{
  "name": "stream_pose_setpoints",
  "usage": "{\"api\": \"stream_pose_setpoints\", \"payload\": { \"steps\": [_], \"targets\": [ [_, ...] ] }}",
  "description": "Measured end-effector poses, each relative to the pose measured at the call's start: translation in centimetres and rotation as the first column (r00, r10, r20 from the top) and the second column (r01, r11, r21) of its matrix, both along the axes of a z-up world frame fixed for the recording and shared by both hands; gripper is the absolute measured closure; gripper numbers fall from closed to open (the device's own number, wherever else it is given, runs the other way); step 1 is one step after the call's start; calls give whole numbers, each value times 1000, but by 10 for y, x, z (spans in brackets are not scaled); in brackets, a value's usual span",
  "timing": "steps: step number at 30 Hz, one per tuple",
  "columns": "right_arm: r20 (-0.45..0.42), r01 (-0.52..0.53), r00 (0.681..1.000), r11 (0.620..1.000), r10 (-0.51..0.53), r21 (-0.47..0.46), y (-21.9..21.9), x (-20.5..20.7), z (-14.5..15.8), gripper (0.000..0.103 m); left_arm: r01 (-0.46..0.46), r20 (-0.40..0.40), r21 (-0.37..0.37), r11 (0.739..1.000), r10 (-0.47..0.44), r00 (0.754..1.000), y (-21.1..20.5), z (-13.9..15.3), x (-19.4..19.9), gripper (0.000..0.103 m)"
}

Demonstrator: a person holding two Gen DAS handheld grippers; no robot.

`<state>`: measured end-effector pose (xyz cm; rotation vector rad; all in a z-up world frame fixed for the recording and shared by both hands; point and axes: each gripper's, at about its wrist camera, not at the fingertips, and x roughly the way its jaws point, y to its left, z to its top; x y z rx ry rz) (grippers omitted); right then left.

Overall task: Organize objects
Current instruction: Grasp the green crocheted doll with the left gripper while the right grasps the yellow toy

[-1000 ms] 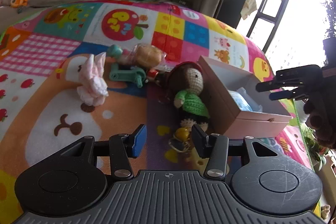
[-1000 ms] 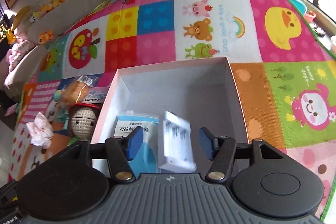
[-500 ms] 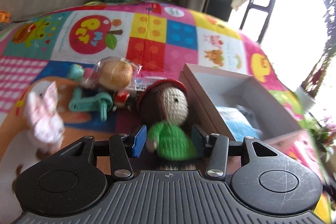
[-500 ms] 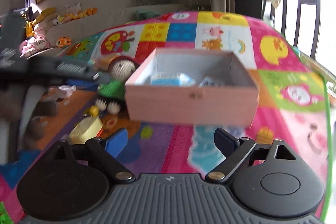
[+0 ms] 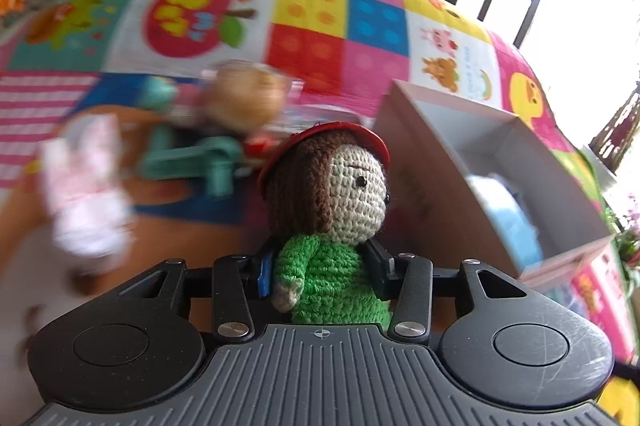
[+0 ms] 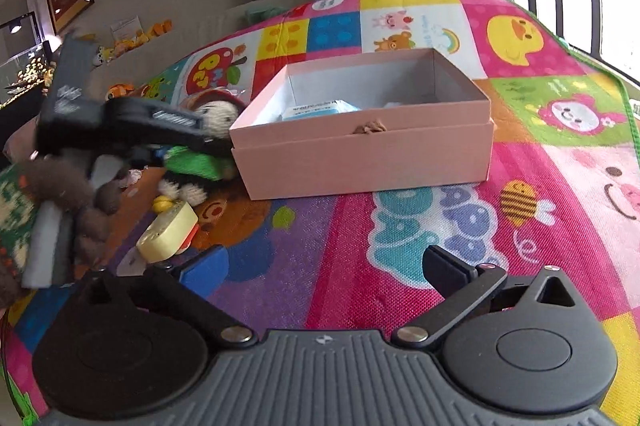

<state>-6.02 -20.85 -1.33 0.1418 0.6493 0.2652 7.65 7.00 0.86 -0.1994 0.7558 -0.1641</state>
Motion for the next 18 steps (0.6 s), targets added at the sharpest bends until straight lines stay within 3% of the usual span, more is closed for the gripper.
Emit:
{"api": "stream_pose_setpoints", "payload": {
  "steps": [6, 11, 14, 18],
  "targets": [
    [-60, -10, 998, 1000, 10, -1, 3, 9, -5, 0, -134, -13, -63, 989, 134, 991, 61, 0, -48, 55],
    [-22, -48, 999, 997, 47, -64, 19, 2, -1, 0, -109, -3, -113, 988, 109, 994, 72, -1, -92, 55],
    [5, -152, 988, 985, 153, -77, 46, -2, 5, 1, -81, 8, -123, 989, 82, 997, 67, -1, -108, 55],
    [-1, -284, 958, 950, 286, -128, 94, 5, 8, 24, -82, 24, -135, 987, 86, 996, 66, -4, -115, 55]
  ]
}}
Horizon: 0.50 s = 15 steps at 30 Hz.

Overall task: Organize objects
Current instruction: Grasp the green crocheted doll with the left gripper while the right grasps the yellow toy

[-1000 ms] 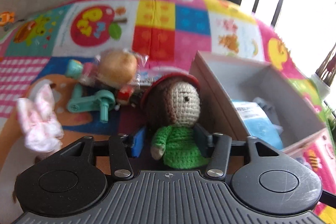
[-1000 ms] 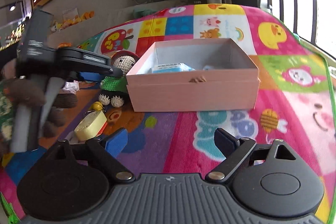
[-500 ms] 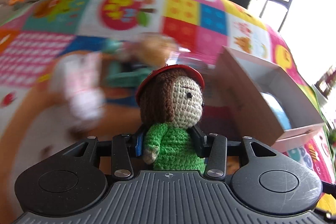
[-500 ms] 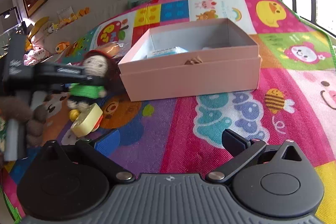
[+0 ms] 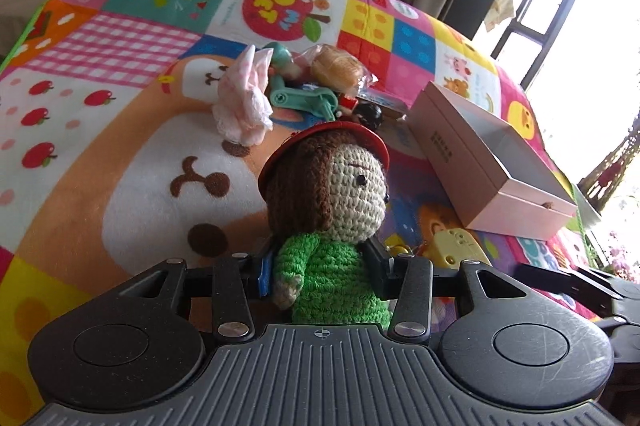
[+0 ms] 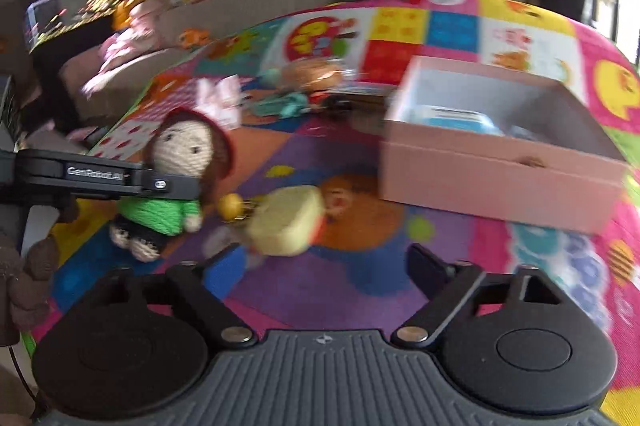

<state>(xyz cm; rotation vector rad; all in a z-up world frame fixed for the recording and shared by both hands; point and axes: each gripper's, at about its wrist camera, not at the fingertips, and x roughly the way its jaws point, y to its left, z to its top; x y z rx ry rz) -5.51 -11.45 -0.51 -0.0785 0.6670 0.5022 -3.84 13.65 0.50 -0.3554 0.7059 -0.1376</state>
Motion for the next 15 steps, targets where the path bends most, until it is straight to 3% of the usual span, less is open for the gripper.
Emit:
{"api": "stream_pose_setpoints", "payload": {
  "steps": [2, 3, 4, 9, 15],
  "targets": [
    [8, -23, 1000, 999, 23, -22, 20, 6, -2, 31, -5, 0, -2, 1000, 5, 1000, 0, 0, 0, 55],
    [8, -35, 999, 999, 35, -36, 28, 10, -4, 48, -7, -1, 3, 1000, 7, 1000, 0, 0, 0, 55],
    [0, -44, 999, 997, 44, -57, 34, 13, -5, 56, -10, 0, 11, 1000, 10, 1000, -2, 1, -1, 55],
    [-20, -41, 999, 997, 39, -63, 22, 3, -2, 59, -18, 12, 36, 999, 17, 1000, -11, 0, -4, 55],
    [-37, -37, 999, 990, 32, -139, -41, -26, 0, 56, 101, 11, -4, 995, -101, 995, -46, -1, -4, 55]
  ]
}}
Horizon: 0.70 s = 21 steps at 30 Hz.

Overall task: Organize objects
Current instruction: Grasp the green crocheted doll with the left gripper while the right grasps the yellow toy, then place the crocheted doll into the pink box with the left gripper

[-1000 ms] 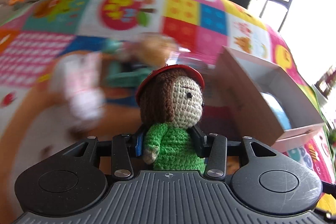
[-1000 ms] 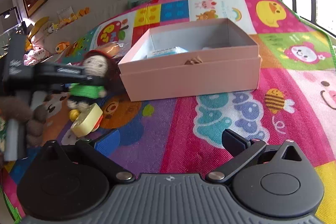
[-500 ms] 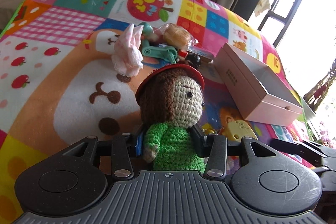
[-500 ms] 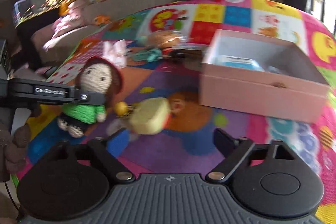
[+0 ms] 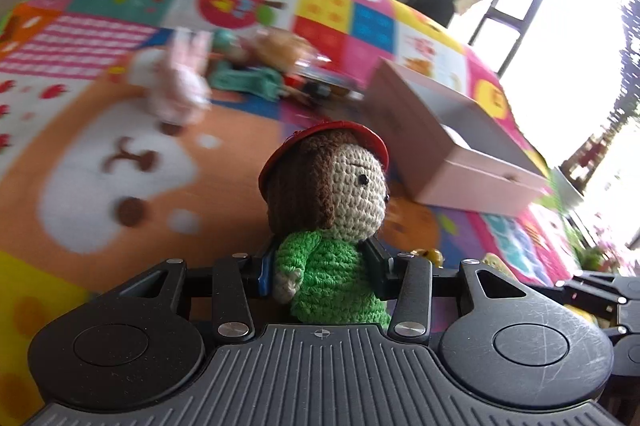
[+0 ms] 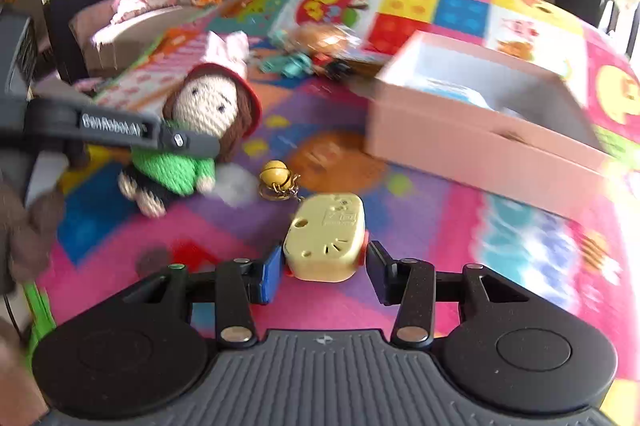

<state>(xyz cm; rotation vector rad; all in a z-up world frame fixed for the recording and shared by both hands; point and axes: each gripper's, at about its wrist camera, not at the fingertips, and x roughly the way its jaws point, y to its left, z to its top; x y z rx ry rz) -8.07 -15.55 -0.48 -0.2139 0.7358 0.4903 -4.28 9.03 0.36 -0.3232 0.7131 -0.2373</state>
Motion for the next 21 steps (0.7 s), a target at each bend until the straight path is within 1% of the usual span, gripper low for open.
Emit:
{"api": "stream_pose_setpoints", "payload": {
  "steps": [1, 2, 3, 5, 6, 8, 10, 12, 14, 16, 19, 21],
  "targets": [
    [18, 20, 1000, 999, -19, -34, -11, -6, 0, 54, 21, -1, -14, 1000, -21, 1000, -7, -1, 1, 55],
    [44, 57, 998, 996, -54, -70, -20, -9, 0, 49, 39, 1, -25, 999, -39, 999, -13, -2, 1, 55],
    [75, 111, 992, 989, -103, -103, -28, -11, 0, 46, 51, 7, -23, 998, -51, 999, -20, -3, 1, 55],
    [138, 235, 967, 961, -215, -149, -44, -12, 0, 45, 54, 35, -2, 999, -54, 998, -31, -6, 0, 55],
    [152, 281, 954, 949, -260, -142, -52, -12, 1, 39, 52, 47, 10, 999, -52, 998, -34, -8, -1, 55],
    [130, 317, 943, 947, -308, -59, -67, -14, 5, 31, 50, 66, 16, 999, -51, 997, -37, -10, -3, 54],
    [99, 295, 950, 955, -297, 29, -72, -19, 8, 31, 49, 70, -1, 999, -48, 996, -36, -11, -4, 54],
    [97, 240, 965, 969, -245, 62, -64, -21, 9, 31, 47, 71, -10, 999, -46, 996, -35, -12, -4, 54],
    [104, 177, 978, 982, -182, 62, -48, -21, 8, 31, 47, 74, -11, 999, -46, 996, -35, -11, -4, 54],
    [111, 139, 983, 989, -143, 43, -33, -18, 5, 31, 47, 75, -20, 999, -45, 996, -33, -11, -5, 54],
    [106, 146, 983, 989, -148, 22, -14, -4, -3, 31, 46, 73, -40, 998, -43, 996, -30, -12, -4, 54],
    [94, 153, 983, 988, -155, 28, -7, 6, -6, 31, 46, 73, -47, 998, -42, 996, -30, -13, -5, 54]
  ]
}}
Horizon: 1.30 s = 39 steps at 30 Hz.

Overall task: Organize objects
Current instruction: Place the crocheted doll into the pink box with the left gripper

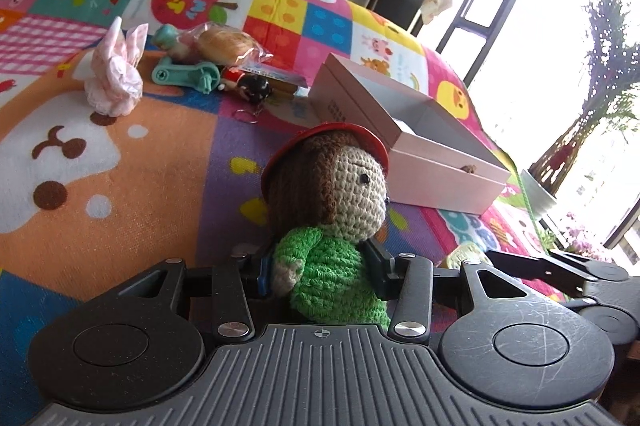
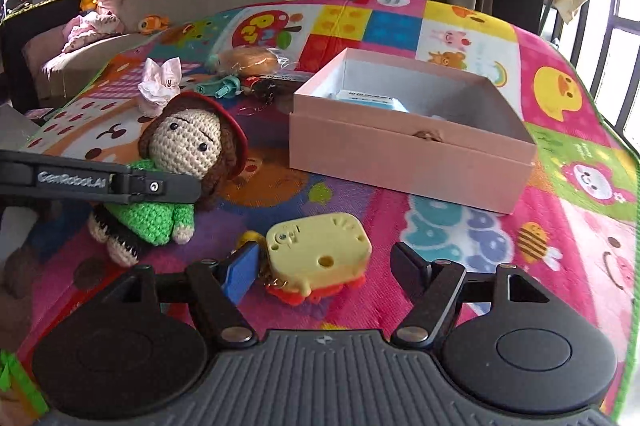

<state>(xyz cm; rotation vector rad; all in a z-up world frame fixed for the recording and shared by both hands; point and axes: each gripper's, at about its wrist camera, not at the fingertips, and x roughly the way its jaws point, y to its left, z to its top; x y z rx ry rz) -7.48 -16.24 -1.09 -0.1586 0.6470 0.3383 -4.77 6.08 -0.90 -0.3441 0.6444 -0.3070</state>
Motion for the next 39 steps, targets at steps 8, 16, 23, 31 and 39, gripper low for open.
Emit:
{"api": "stream_pose_setpoints", "payload": {
  "steps": [8, 16, 23, 31, 39],
  "targets": [
    [-5, 27, 1000, 999, -27, 31, -6, 5, 4, 45, 0, 0, 1, 1000, 0, 1000, 0, -1, 0, 54],
    [32, 169, 984, 982, -173, 84, -55, -10, 11, 45, 11, -7, 46, 999, -11, 1000, -5, 4, 1, 56],
    [96, 210, 968, 958, -232, 196, -86, -22, 17, 45, 108, 66, 5, 994, -108, 992, -32, 70, 24, 57],
    [90, 239, 955, 913, -282, 329, -98, -19, 3, 45, 122, -30, -207, 971, -131, 991, -117, 94, 132, 57],
    [101, 226, 955, 907, -277, 355, -100, -21, -1, 45, -22, -104, -42, 999, 17, 994, -137, 32, 165, 45]
  ]
}}
